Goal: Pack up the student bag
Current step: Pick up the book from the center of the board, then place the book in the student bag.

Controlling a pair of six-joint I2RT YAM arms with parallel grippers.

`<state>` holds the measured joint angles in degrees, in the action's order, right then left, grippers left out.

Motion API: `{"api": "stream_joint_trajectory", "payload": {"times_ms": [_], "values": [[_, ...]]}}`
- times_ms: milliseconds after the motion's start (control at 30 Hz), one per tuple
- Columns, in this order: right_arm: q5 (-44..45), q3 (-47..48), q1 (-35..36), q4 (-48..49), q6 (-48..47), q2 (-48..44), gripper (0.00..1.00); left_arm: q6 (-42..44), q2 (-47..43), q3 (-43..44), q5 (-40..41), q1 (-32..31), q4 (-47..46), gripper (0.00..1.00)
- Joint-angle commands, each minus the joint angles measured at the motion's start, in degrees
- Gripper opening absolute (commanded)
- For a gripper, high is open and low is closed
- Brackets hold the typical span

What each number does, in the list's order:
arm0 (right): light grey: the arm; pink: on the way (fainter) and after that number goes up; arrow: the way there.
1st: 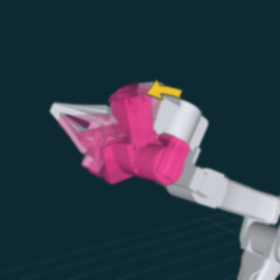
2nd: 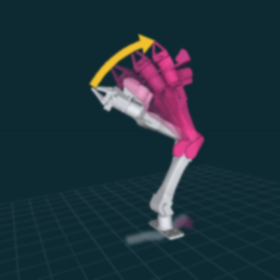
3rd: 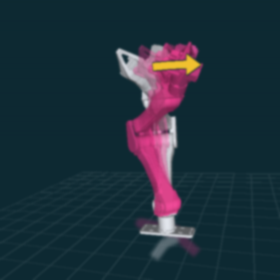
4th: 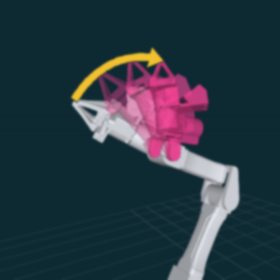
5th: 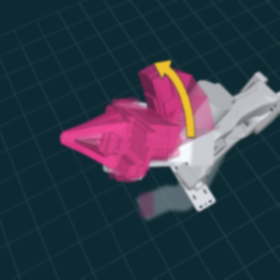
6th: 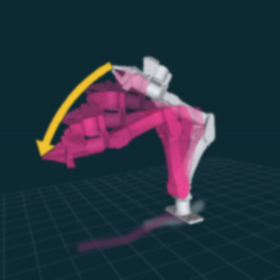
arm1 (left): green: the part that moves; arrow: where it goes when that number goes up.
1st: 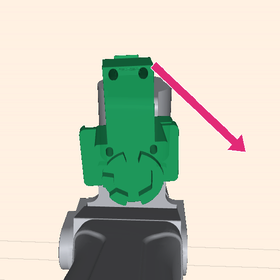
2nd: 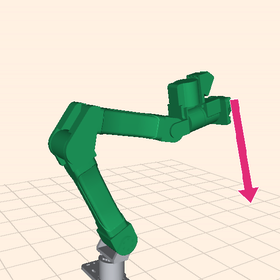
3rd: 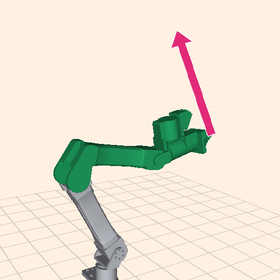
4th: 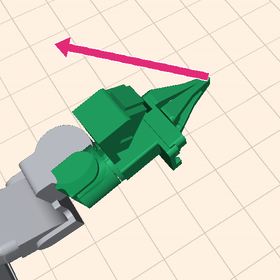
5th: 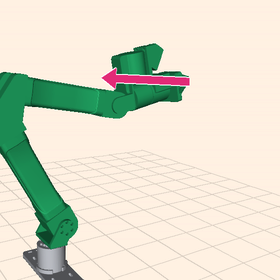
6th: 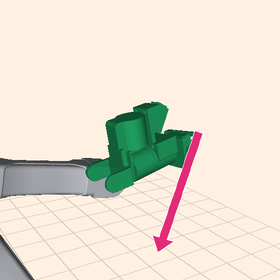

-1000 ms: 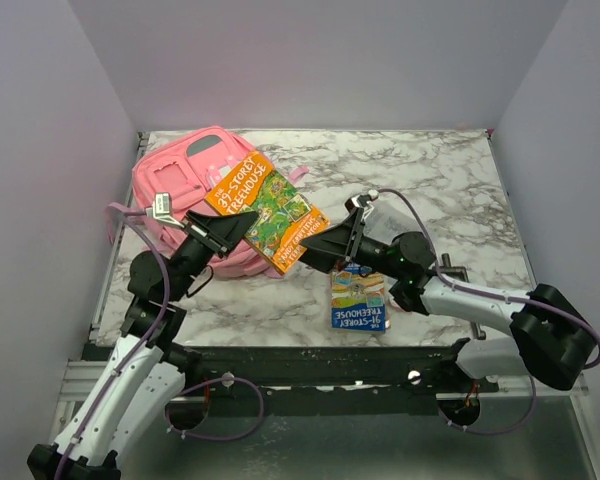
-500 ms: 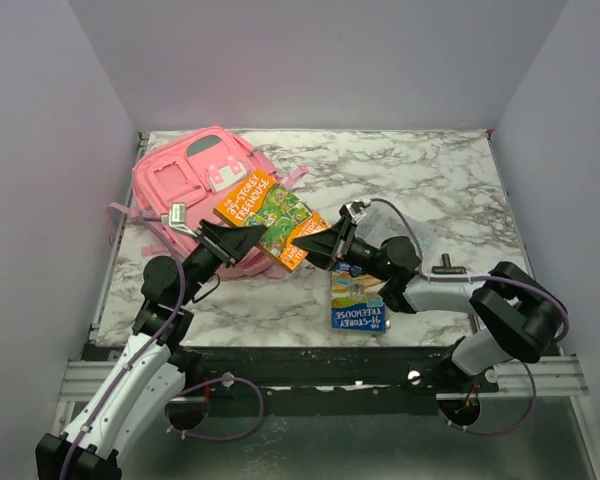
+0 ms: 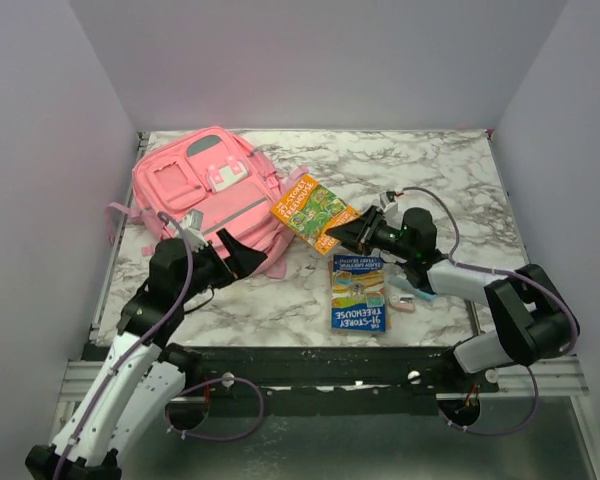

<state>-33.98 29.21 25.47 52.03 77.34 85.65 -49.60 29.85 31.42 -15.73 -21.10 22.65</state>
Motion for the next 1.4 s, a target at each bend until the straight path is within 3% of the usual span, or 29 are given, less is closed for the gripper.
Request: {"api": "stream_joint_trajectory", "payload": {"times_ms": [0, 100, 300, 600, 700, 800, 1000, 1167, 1367], "values": [[6.6, 7.1, -0.6, -33.5, -24.6, -9.3, 0.01, 15.4, 15.3, 14.5, 10.1, 0.1, 17.8, 0.95], [11.7, 9.2, -3.8, -44.6, -31.0, -14.6, 0.01, 22.3, 28.7, 25.2, 15.2, 0.0, 25.9, 0.93], [17.3, 9.5, -10.1, -56.3, -37.8, -24.3, 0.00, 31.8, 45.6, 34.7, 22.8, -2.6, 26.7, 0.86], [15.0, 9.4, -10.6, -58.4, -39.8, -30.8, 0.01, 38.0, 67.9, 49.6, 26.3, -8.6, 32.0, 0.80], [11.9, 8.8, -10.6, -56.8, -40.0, -30.9, 0.01, 39.3, 72.1, 52.7, 31.3, -9.7, 33.5, 0.71], [7.6, 7.4, -10.6, -54.4, -40.2, -31.0, 0.01, 40.4, 73.9, 54.1, 36.1, -10.0, 33.9, 0.63], [5.2, 7.2, -10.6, -56.1, -41.9, -30.4, 0.01, 41.0, 75.0, 53.8, 35.0, -10.0, 34.0, 0.35], [-0.7, 7.9, -10.6, -56.9, -41.6, -27.6, 0.01, 40.8, 72.9, 54.8, 36.0, -10.6, 33.1, 0.00], [-6.6, 7.1, -9.9, -56.0, -36.1, -25.9, 0.01, 38.3, 60.5, 53.7, 39.1, -12.9, 28.1, 0.00]]}}
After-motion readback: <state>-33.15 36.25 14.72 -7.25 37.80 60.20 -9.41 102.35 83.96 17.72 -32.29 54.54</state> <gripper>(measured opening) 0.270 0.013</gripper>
